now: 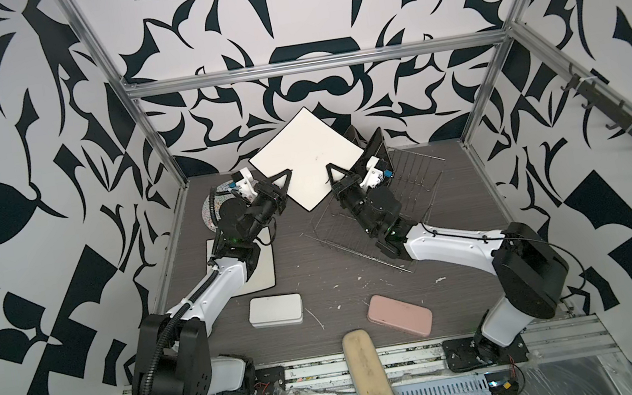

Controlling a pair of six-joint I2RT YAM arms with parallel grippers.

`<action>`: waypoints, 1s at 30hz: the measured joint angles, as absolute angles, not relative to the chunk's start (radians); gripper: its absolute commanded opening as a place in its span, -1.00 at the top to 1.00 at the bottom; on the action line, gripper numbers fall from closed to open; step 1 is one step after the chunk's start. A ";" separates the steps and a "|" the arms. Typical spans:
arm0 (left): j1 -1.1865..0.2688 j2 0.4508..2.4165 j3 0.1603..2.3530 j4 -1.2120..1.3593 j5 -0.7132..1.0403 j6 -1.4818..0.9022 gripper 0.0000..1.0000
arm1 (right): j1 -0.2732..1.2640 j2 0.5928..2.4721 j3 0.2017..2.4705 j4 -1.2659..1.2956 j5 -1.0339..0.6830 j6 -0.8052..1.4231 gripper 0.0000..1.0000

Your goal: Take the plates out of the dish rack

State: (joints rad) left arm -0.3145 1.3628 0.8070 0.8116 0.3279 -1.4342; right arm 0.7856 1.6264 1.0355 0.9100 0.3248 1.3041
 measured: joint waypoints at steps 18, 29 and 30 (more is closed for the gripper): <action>-0.318 1.362 0.776 0.863 0.313 -1.479 1.00 | 0.784 1.593 1.027 0.910 0.296 1.276 0.03; -0.323 1.346 0.765 0.854 0.311 -1.493 1.00 | 0.780 1.570 1.008 0.929 0.284 1.279 -0.32; -0.323 1.344 0.765 0.852 0.310 -1.493 1.00 | 0.780 1.569 1.006 0.934 0.284 1.279 -0.32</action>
